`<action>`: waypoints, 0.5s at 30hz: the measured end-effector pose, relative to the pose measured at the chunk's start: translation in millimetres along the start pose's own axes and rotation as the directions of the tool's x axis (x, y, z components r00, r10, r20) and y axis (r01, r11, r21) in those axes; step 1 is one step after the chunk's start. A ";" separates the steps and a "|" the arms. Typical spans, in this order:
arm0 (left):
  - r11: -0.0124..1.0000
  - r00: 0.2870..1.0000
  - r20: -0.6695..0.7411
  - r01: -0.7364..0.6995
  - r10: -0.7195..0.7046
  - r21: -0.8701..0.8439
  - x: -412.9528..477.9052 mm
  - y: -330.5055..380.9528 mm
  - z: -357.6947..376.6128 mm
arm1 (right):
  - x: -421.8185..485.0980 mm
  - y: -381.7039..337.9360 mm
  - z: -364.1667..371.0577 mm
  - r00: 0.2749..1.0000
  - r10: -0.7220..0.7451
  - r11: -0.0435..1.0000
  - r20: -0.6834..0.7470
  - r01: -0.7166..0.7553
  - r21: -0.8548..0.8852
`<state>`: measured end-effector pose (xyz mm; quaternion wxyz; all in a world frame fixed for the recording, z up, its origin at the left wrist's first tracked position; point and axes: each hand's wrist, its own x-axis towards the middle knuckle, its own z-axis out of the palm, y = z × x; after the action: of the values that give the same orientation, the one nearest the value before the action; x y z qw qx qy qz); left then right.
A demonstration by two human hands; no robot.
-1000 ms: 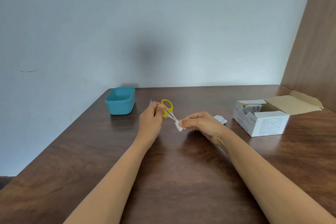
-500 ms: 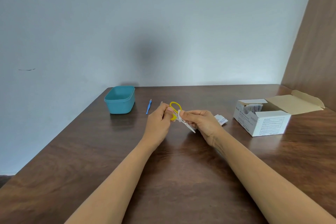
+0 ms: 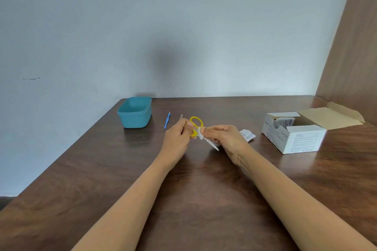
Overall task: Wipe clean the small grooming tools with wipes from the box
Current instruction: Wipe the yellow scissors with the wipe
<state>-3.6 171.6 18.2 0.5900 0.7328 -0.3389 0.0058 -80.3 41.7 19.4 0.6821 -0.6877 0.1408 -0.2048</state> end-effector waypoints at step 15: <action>0.997 0.994 0.106 -0.003 -0.006 0.076 0.9 1.7 0.2 | 0.9 1.5 2.3 0.999 0.016 0.966 0.038 -0.025 0.258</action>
<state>-3.8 170.8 20.0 0.5429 0.7543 -0.3686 -0.0206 -78.3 43.2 18.0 0.7705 -0.5949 0.1079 -0.2020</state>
